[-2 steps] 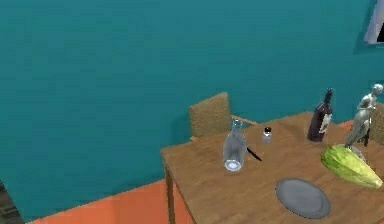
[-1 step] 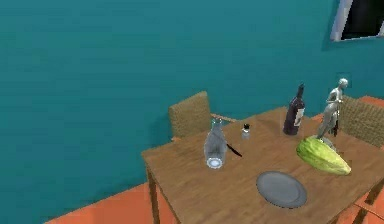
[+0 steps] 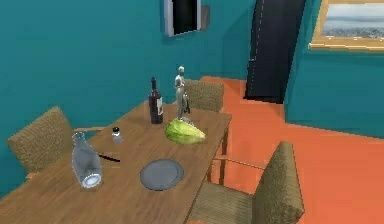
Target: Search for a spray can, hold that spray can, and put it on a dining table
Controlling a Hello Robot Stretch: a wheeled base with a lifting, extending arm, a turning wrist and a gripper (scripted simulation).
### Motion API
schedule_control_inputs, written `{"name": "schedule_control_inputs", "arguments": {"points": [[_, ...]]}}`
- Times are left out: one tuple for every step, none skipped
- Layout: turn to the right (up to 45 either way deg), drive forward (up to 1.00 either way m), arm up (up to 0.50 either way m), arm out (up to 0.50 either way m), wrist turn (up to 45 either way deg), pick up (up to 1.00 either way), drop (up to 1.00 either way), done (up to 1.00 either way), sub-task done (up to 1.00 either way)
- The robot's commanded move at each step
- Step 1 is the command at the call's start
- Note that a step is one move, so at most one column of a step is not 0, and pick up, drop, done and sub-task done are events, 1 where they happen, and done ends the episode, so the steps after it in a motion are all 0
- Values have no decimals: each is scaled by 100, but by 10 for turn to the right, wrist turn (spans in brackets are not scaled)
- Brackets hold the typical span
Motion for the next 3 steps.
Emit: {"name": "schedule_control_inputs", "arguments": {"points": [[0, 15, 0, 0, 0, 0, 0, 0, 0], [-450, 0, 0, 0, 0, 0, 0, 0, 0], [-330, 0, 0, 0, 0, 0, 0, 0, 0]]}}
